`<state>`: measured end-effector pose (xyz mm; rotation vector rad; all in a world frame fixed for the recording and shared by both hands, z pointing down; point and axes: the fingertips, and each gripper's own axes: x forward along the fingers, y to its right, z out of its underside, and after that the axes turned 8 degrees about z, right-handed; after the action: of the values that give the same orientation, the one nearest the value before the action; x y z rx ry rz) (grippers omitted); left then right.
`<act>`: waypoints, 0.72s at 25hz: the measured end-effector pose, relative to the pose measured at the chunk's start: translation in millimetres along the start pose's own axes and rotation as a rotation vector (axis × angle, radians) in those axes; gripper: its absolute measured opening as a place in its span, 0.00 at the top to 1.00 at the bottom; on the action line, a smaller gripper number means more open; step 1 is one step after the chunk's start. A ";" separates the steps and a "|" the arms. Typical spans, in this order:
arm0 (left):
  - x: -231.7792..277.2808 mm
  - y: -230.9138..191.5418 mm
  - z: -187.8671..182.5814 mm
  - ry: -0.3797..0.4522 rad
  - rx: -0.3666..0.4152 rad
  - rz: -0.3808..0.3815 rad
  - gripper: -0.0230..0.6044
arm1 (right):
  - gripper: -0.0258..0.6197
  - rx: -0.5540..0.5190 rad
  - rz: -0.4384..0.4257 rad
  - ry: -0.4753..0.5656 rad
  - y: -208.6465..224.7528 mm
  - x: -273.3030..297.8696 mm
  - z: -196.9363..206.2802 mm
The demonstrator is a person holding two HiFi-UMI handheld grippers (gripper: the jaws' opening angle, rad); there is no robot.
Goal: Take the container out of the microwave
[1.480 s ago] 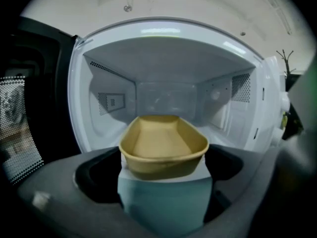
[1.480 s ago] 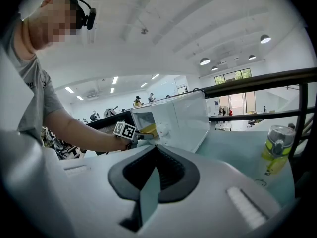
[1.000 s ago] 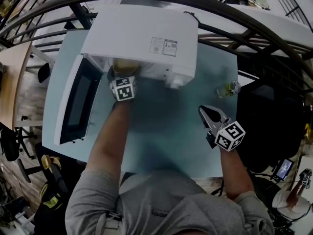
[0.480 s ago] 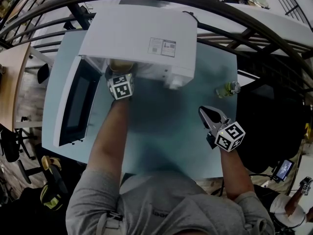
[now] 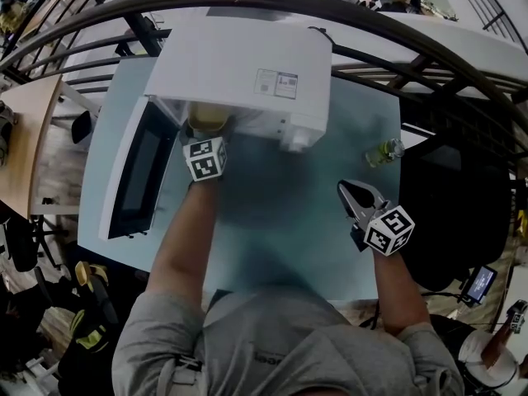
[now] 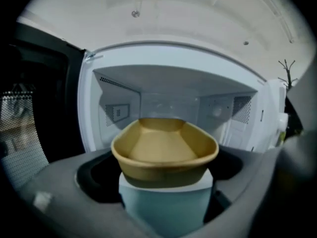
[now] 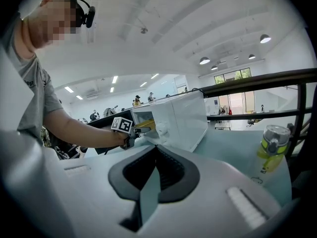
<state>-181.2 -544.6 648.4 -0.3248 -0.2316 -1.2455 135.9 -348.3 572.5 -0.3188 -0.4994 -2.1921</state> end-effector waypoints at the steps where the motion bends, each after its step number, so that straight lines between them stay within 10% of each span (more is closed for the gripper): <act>1: -5.9 2.8 -1.6 0.003 0.004 0.004 0.13 | 0.95 -0.002 0.000 0.002 -1.3 -2.2 -1.2; 18: -116.2 61.8 9.4 -0.019 0.033 0.021 0.13 | 0.95 -0.060 -0.083 0.028 -31.5 -49.8 -14.6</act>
<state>-157.9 -420.5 609.8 -0.3103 -0.2637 -1.2168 140.7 -302.9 532.5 -0.3033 -0.4390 -2.2927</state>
